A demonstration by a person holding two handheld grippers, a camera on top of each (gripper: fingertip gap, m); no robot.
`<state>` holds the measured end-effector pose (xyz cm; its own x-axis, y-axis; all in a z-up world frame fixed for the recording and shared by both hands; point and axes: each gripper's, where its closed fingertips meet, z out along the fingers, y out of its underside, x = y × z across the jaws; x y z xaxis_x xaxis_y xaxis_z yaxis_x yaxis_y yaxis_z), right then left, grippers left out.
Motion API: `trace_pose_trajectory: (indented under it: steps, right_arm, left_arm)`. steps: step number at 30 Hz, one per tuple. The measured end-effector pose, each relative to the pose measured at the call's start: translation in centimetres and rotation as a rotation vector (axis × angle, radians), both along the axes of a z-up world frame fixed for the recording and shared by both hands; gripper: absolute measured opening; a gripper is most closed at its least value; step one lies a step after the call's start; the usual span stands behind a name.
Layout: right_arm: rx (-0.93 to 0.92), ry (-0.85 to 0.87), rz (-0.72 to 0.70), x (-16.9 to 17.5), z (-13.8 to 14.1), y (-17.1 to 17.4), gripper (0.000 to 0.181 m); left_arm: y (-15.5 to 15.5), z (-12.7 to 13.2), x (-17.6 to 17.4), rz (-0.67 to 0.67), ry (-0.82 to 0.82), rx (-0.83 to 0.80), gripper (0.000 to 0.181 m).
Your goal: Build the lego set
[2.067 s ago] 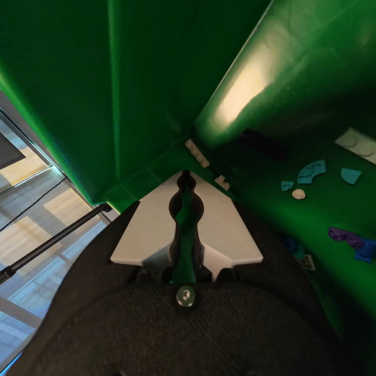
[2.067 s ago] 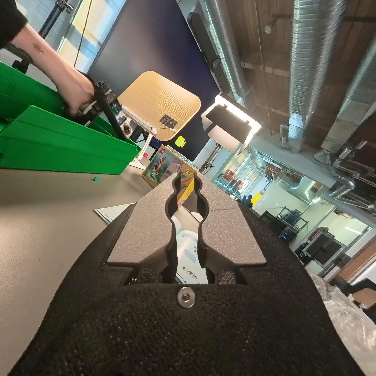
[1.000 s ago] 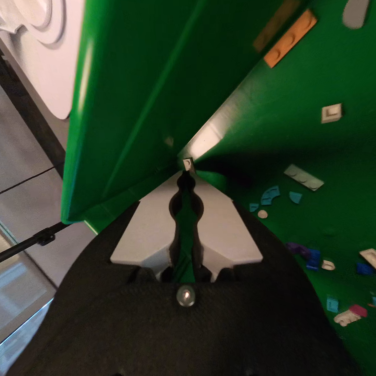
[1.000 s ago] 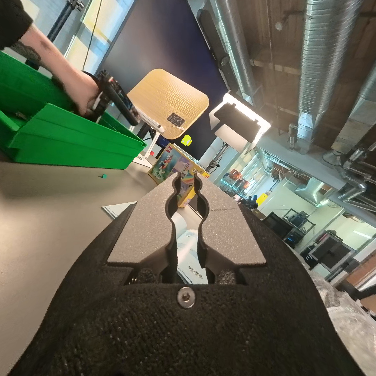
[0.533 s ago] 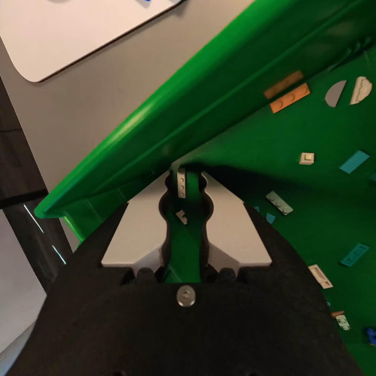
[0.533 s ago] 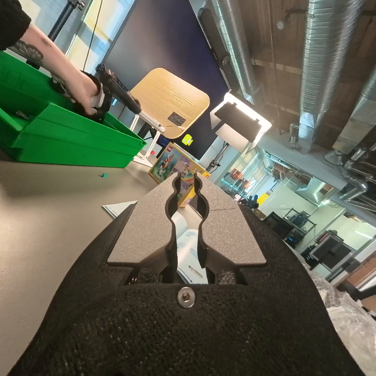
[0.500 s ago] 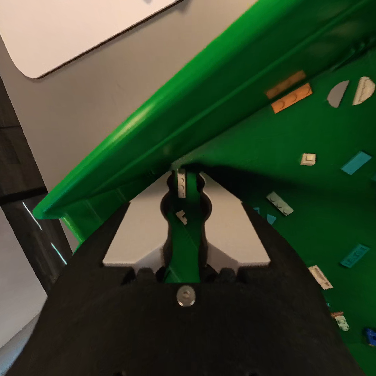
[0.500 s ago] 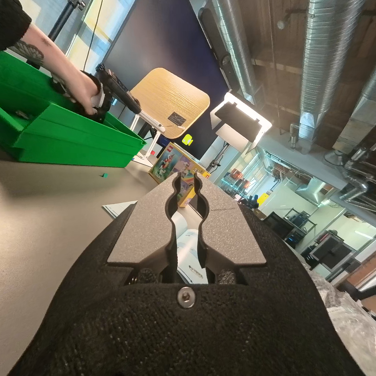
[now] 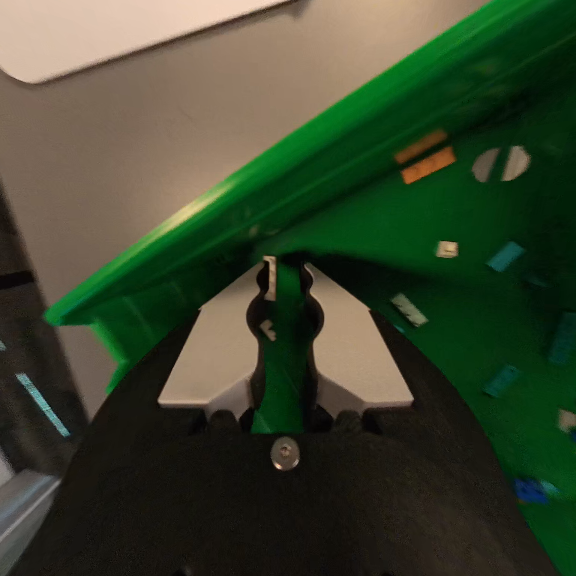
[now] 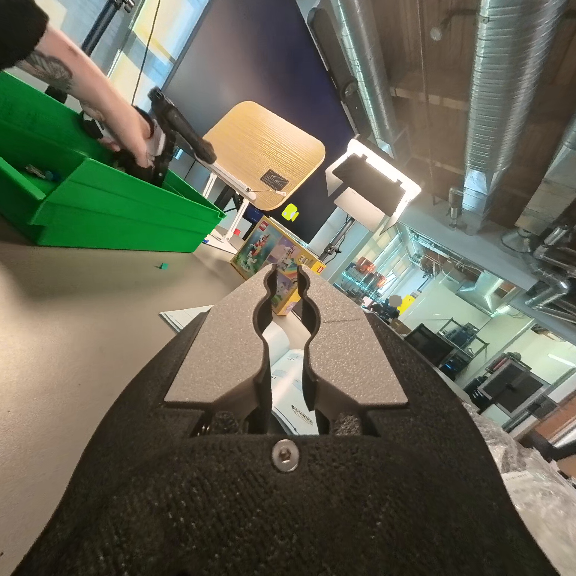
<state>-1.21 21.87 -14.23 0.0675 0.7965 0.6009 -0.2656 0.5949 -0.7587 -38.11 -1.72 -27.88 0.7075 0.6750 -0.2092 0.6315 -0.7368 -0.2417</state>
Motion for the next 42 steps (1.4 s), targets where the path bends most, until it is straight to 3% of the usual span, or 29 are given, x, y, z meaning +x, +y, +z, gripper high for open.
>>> trace_pose_trajectory:
  steps: [1, 9, 15, 17, 19, 21, 26, 29, 33, 38, 42]
  right_arm:
    - [-0.001, 0.0, 0.0, 0.0, 0.0, 0.0, 0.01]
    - [-0.001, -0.003, -0.001, 0.0, -0.1, 0.1, 0.01]
    - [-0.001, -0.006, 0.004, 0.0, -0.1, -0.1, 0.01]
    - [0.001, -0.008, 0.006, 0.0, -0.1, -0.1, 0.01]
    - [0.001, -0.008, 0.007, 0.0, -0.1, -0.2, 0.01]
    - [0.0, -0.007, 0.008, 0.0, -0.1, -0.2, 0.01]
    - [0.0, -0.012, 0.01, -0.1, -0.2, -0.2, 0.01]
    - [0.002, -0.014, 0.012, -0.1, -0.3, -0.3, 0.01]
    - [0.002, -0.013, 0.009, -0.1, -0.3, -0.2, 0.01]
    - [-0.003, -0.011, 0.007, 0.0, -0.2, 0.0, 0.01]
    - [0.001, -0.015, 0.016, -0.1, -0.3, -0.3, 0.01]
  left_arm:
    - [-0.3, 0.2, -0.3, -0.007, 0.034, -0.026, 0.019]
    - [-1.9, -0.7, -0.1, 0.018, 0.05, -0.181, 0.017]
    - [-0.9, -0.9, 0.6, 0.081, -0.051, -0.035, 0.02]
    - [-0.5, -0.9, 1.0, 0.087, -0.101, 0.018, 0.032]
    - [0.4, -1.1, 2.3, 0.092, -0.207, 0.098, 0.025]
    - [0.6, -0.8, 2.1, 0.087, -0.202, 0.123, 0.026]
    - [-0.8, 0.7, -0.7, 0.05, 0.05, -0.011, 0.016]
    - [-3.0, 0.8, -1.7, 0.003, 0.163, -0.264, 0.006]
    - [-4.6, -0.5, -1.4, -0.046, 0.167, -0.48, 0.0]
    - [-4.0, -1.1, -1.1, -0.03, 0.125, -0.4, 0.0]
    - [-0.7, -1.2, 1.5, -0.009, -0.078, -0.078, 0.0]
